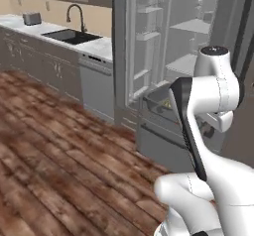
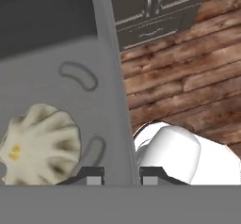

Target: Place two dumplings into each of the tupperware containers and then place the containers in the fridge.

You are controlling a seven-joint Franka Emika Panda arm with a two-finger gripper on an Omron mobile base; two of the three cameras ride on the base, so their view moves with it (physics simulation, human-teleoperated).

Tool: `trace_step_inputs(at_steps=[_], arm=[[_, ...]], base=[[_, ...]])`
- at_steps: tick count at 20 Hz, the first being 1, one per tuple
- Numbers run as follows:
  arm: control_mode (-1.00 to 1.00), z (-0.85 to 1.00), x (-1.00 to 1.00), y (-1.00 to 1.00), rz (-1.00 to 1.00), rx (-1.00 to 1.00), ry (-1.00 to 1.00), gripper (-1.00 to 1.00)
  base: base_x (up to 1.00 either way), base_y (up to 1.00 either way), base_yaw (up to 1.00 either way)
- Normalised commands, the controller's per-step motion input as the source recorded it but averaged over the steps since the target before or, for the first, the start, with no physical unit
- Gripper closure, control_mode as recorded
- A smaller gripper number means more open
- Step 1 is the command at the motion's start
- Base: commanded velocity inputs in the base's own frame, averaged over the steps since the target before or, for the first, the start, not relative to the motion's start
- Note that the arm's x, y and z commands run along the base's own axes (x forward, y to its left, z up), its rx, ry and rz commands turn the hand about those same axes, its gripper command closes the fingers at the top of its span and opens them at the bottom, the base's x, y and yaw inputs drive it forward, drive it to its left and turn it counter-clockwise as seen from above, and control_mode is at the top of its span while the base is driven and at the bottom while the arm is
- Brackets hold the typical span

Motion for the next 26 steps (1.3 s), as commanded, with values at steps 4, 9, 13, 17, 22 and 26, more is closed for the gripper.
trace_step_inputs(at_steps=[4,9,13,17,22,26], arm=[[1.0,0.0,0.0,0.0,0.0,0.0,0.0,1.0],[1.0,0.0,0.0,0.0,0.0,0.0,0.0,1.0],[1.0,0.0,0.0,0.0,0.0,0.0,0.0,1.0],[1.0,0.0,0.0,0.0,0.0,0.0,0.0,1.0],[1.0,0.0,0.0,0.0,0.0,0.0,0.0,1.0],[1.0,0.0,0.0,0.0,0.0,0.0,0.0,1.0]], base=[[0.4,0.07,-0.77],[0.52,0.55,-0.76],[0.63,0.83,-0.69],[0.59,0.97,-0.64],[0.34,1.0,-0.6],[0.34,0.88,-0.44]])
